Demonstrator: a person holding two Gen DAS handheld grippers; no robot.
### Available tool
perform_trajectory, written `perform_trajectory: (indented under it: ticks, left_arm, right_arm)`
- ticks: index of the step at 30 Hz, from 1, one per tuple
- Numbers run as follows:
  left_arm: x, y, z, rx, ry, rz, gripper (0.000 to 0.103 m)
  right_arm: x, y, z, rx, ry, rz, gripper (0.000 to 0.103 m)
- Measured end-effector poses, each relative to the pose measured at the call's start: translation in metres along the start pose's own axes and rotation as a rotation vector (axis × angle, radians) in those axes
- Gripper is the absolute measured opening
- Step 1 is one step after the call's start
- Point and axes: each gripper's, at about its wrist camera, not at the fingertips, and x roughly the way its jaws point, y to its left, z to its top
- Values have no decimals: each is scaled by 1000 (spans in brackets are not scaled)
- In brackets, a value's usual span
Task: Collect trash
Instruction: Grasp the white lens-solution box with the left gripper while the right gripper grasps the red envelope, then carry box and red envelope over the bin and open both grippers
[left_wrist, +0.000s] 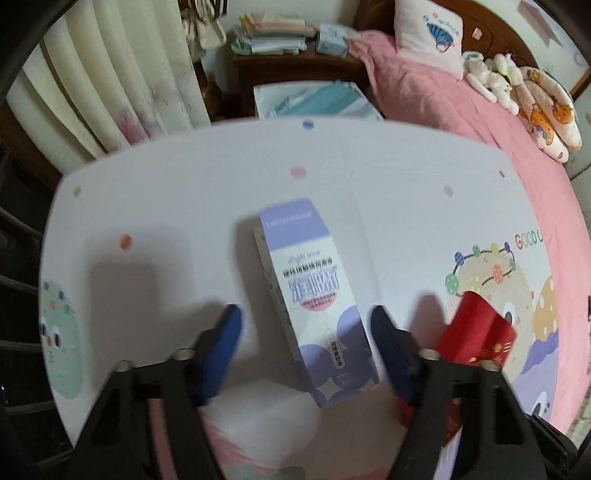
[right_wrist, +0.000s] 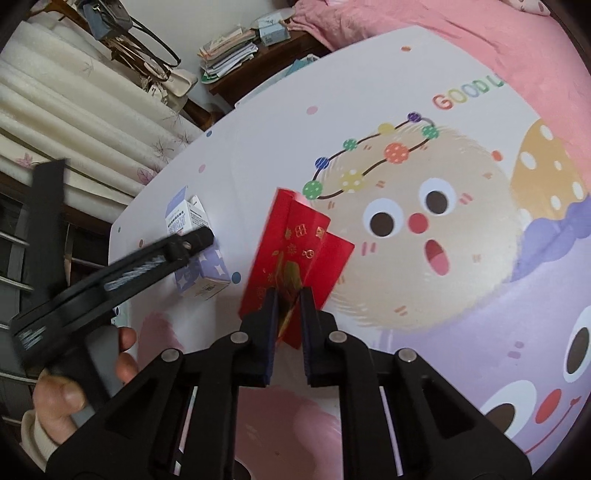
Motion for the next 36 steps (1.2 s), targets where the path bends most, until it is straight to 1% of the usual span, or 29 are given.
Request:
perform_trajectory:
  ticks: [1, 2, 3, 5, 9, 13, 16, 18, 22, 27, 28, 30, 31, 36]
  left_arm:
    - [3, 1, -1, -8, 10, -14, 52]
    - [5, 2, -3, -19, 17, -29, 46]
    - [5, 2, -5, -23, 7, -33, 44]
    - [2, 1, -11, -19, -11, -30, 35]
    - [-16, 3, -29, -19, -41, -59, 34]
    - [-47, 4, -60, 12, -70, -70, 34]
    - [-73, 2, -92, 35, -79, -86, 34]
    - [-90, -2, -119, 47, -87, -93, 34]
    - [-123, -10, -178, 39, -89, -107, 34]
    - [-167, -21, -267, 16, -110, -82, 34]
    - [-172, -22, -281, 8, -113, -79, 34]
    - [-184, -30, -321, -15, -120, -67, 34]
    - [-190, -33, -340, -22, -123, -59, 34]
    - [-208, -52, -432, -56, -129, -40, 34]
  right_arm:
    - [-5, -1, -1, -2, -6, -2, 7]
    - [-9, -4, -2, -4, -12, -2, 7]
    - [-14, -5, -4, -10, -14, -6, 7]
    - [-20, -8, -8, -19, -16, -10, 7]
    - [-31, -14, -19, -24, -18, 6, 6]
    - [-50, -22, -39, -26, -19, 39, 6]
    - [-67, -29, -56, -35, -16, 64, 5]
    - [-80, -34, -70, -43, -16, 85, 5]
    - [-107, -45, -98, -67, -12, 128, 5]
    - [-151, -65, -142, -144, 0, 185, 5]
    - [-162, -71, -153, -162, 2, 199, 5]
    - [-181, -82, -174, -189, 4, 222, 5]
    - [-193, -92, -189, -208, 4, 237, 5]
    - [-232, -127, -251, -272, 26, 272, 5]
